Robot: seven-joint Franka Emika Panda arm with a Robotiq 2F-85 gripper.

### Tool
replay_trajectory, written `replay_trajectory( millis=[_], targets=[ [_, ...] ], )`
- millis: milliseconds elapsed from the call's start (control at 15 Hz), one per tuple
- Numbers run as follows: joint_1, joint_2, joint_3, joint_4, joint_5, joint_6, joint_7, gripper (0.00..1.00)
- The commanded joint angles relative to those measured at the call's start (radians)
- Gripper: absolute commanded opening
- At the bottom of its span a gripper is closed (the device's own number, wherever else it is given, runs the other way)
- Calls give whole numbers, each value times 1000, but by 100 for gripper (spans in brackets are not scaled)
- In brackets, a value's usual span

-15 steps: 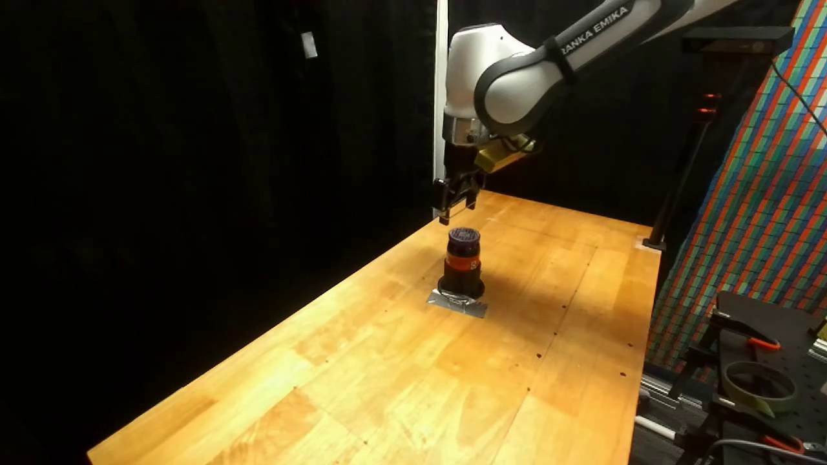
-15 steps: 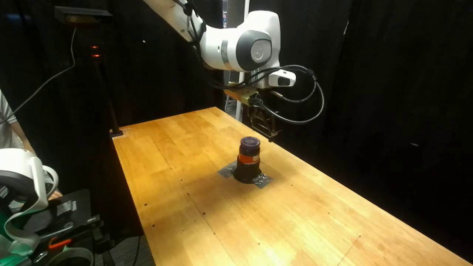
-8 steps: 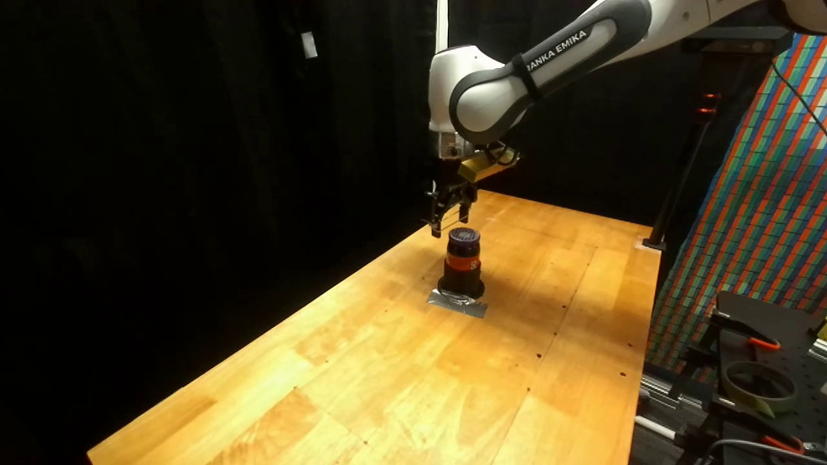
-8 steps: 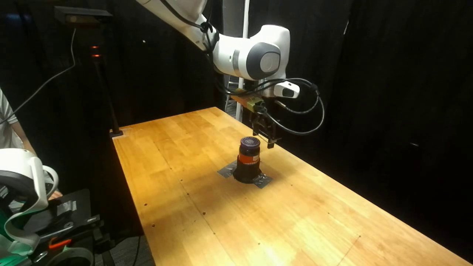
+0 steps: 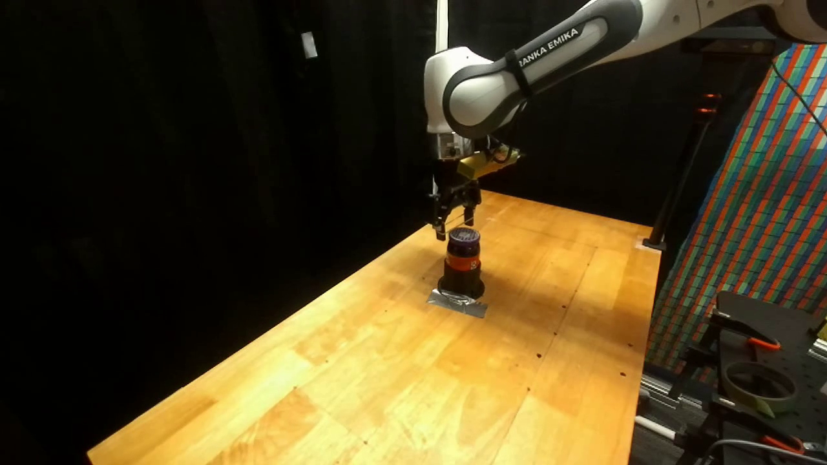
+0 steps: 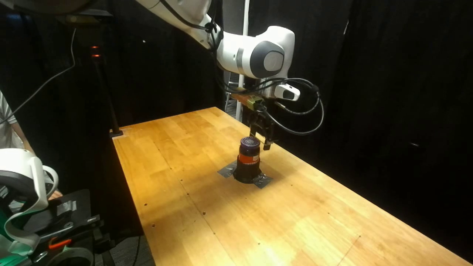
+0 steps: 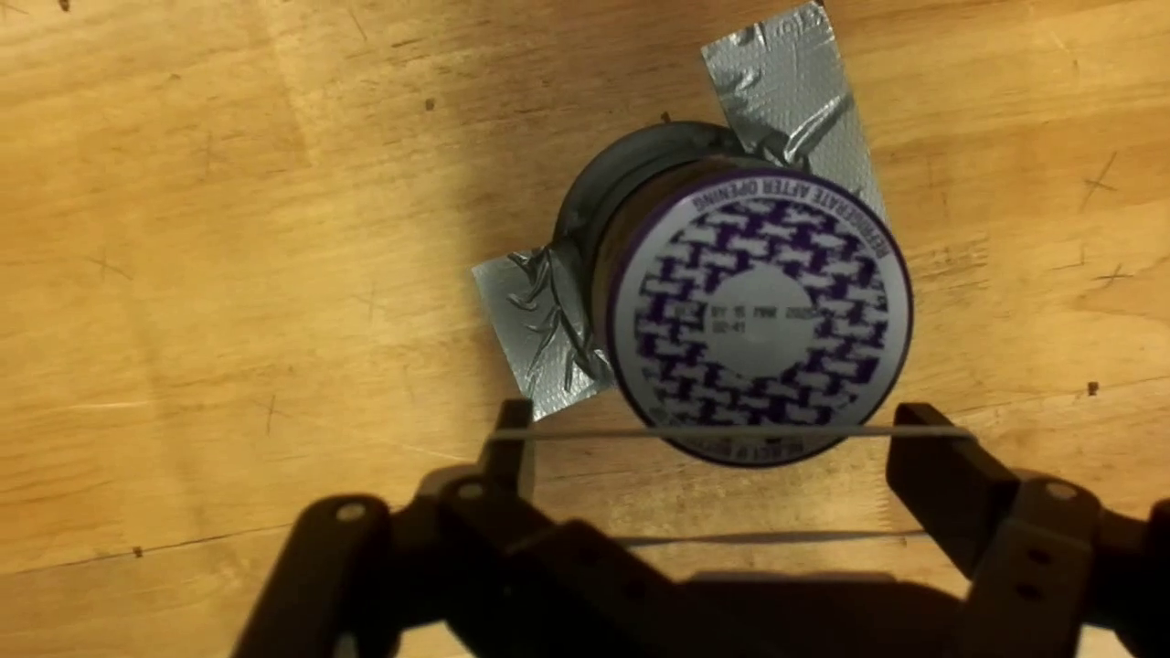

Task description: Put the rubber band around the cup

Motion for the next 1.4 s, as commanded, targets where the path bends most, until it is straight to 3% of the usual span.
replay_trajectory(
  millis=[0,400,933,1333],
  targets=[
    [15,42,-21,57,12,-25,1,100],
    [5,49,-9,43,30,-48,-24,100],
    [-11,-68,14,-89,66,-104,-102,100],
    [-20,-108,23,-199,102,-76,-167,100]
  ],
)
